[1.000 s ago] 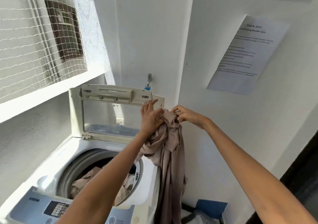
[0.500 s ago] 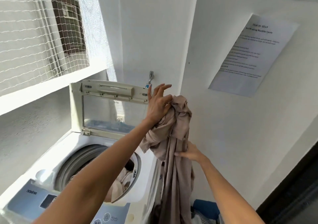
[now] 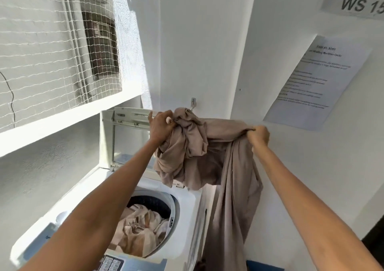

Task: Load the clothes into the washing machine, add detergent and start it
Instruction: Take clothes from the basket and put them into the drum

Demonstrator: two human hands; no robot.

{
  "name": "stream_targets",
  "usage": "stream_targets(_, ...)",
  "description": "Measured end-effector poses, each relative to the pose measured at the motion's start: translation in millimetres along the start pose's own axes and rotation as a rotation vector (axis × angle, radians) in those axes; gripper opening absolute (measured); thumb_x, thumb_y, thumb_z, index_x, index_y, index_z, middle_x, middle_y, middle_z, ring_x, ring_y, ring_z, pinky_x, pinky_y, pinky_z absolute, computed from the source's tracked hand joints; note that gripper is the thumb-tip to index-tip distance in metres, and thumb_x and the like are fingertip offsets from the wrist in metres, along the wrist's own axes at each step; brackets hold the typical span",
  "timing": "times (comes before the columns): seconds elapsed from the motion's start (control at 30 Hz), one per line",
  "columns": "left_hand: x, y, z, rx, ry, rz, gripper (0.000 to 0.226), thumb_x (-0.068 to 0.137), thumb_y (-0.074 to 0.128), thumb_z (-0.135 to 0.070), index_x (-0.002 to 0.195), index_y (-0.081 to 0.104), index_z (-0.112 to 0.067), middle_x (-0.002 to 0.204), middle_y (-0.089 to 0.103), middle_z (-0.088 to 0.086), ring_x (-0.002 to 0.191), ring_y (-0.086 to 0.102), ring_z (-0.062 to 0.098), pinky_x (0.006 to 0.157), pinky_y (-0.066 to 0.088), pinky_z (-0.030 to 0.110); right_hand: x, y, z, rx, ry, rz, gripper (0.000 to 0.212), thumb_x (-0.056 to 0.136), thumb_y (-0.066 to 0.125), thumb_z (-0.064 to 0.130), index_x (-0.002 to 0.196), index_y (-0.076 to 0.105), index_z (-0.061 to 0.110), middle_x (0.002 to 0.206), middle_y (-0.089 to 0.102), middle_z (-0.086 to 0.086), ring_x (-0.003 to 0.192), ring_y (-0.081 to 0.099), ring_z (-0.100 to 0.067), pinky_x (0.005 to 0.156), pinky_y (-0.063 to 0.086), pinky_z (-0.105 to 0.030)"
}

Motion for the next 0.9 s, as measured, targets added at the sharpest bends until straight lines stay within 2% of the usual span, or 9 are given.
stream_targets(0.1,0.9,1.0,3.3,-0.015,0.040,0.083,0.016,0.076,0.054,-0.028,0.079,0.058,-0.013,0.074,0.060,-0.002,0.092,0.061,0.028,0.112,0.015,0.045,19.5,-20.0,68.2,0.231,-0.037,-0.127,0.022,0.082,0.048,-0.003,0.087,0.070,-0.004,0.085,0.066,-0.017,0.081,0.061,-0.024,0.063,0.041,-0.036)
stream_targets(0.23,1.2,2.9,-3.0,-0.141,0.057,0.084,0.048,0.069,0.042,-0.050,0.085,0.065,-0.011,0.082,0.071,0.003,0.090,0.063,0.024,0.109,0.019,0.041,19.8,-34.8,164.2,0.356,-0.235,-0.231,0.025,0.087,0.045,0.001,0.087,0.070,0.000,0.080,0.063,-0.008,0.075,0.056,-0.021,0.059,0.037,-0.028)
stream_targets(0.37,6.8,-15.5,-9.0,-0.279,0.021,0.009,0.046,0.067,0.051,-0.046,0.086,0.068,-0.009,0.084,0.073,0.004,0.088,0.065,0.021,0.099,0.031,0.035,4.4,-21.6,220.7,0.493,-0.376,-0.241,0.029,0.085,0.044,-0.001,0.092,0.071,0.002,0.092,0.070,-0.005,0.083,0.061,-0.018,0.074,0.050,-0.026)
stream_targets(0.47,12.1,-37.4,13.4,-0.381,-0.042,-0.045,0.030,0.067,0.060,-0.034,0.081,0.063,-0.007,0.076,0.068,0.004,0.076,0.064,0.018,0.078,0.050,0.041,-6.8,0.0,234.0,0.510,-0.415,-0.135,0.030,0.084,0.044,-0.003,0.094,0.071,0.002,0.098,0.071,-0.008,0.084,0.060,-0.015,0.068,0.046,-0.015)
stream_targets(0.57,5.3,-59.8,30.4,-0.541,-0.182,-0.054,0.024,0.072,0.067,-0.013,0.091,0.053,-0.010,0.073,0.058,-0.001,0.068,0.054,0.005,0.066,0.046,0.030,-22.7,27.5,235.0,0.482,-0.443,0.004,0.032,0.081,0.043,-0.004,0.094,0.071,0.003,0.097,0.071,-0.009,0.088,0.063,-0.020,0.071,0.049,-0.021)
stream_targets(0.63,3.0,-73.2,32.0,-0.604,-0.230,0.022,0.044,0.079,0.070,-0.007,0.116,0.047,-0.014,0.077,0.058,0.002,0.072,0.056,0.007,0.068,0.048,0.024,-33.1,48.7,230.6,0.441,-0.443,0.112,0.032,0.080,0.043,-0.005,0.094,0.071,0.002,0.098,0.071,-0.011,0.094,0.064,-0.024,0.078,0.050,-0.029)
stream_targets(0.73,10.5,-81.0,33.0,-0.504,-0.136,0.111,0.083,0.079,0.074,-0.009,0.146,0.025,-0.019,0.073,0.058,0.002,0.068,0.058,-0.001,0.074,0.046,0.012,-49.5,76.6,221.7,0.284,-0.484,0.306,0.036,0.082,0.043,-0.006,0.102,0.071,0.004,0.109,0.069,-0.012,0.104,0.062,-0.024,0.088,0.049,-0.029)
stream_targets(0.8,17.4,-80.6,35.4,-0.422,-0.072,0.114,0.091,0.077,0.076,-0.008,0.149,0.021,-0.017,0.067,0.057,-0.001,0.062,0.056,-0.006,0.072,0.043,0.006,-57.8,90.2,216.6,0.194,-0.530,0.422,0.040,0.082,0.042,-0.007,0.108,0.070,0.006,0.116,0.067,-0.012,0.110,0.060,-0.024,0.092,0.048,-0.028)
stream_targets(0.9,16.8,-79.4,28.4,-0.317,-0.017,0.144,0.085,0.076,0.076,-0.007,0.146,0.031,-0.017,0.071,0.060,0.005,0.066,0.054,0.000,0.067,0.039,0.004,-62.5,94.1,214.1,0.154,-0.586,0.568,0.045,0.081,0.039,-0.009,0.109,0.069,0.007,0.116,0.067,-0.011,0.106,0.060,-0.019,0.090,0.048,-0.027)
Point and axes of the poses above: each hand's wrist, its own x-axis towards the middle knuckle, its own y-axis out of the palm, z = x × y, the point moved 1 cm from there along x, towards the middle knuckle
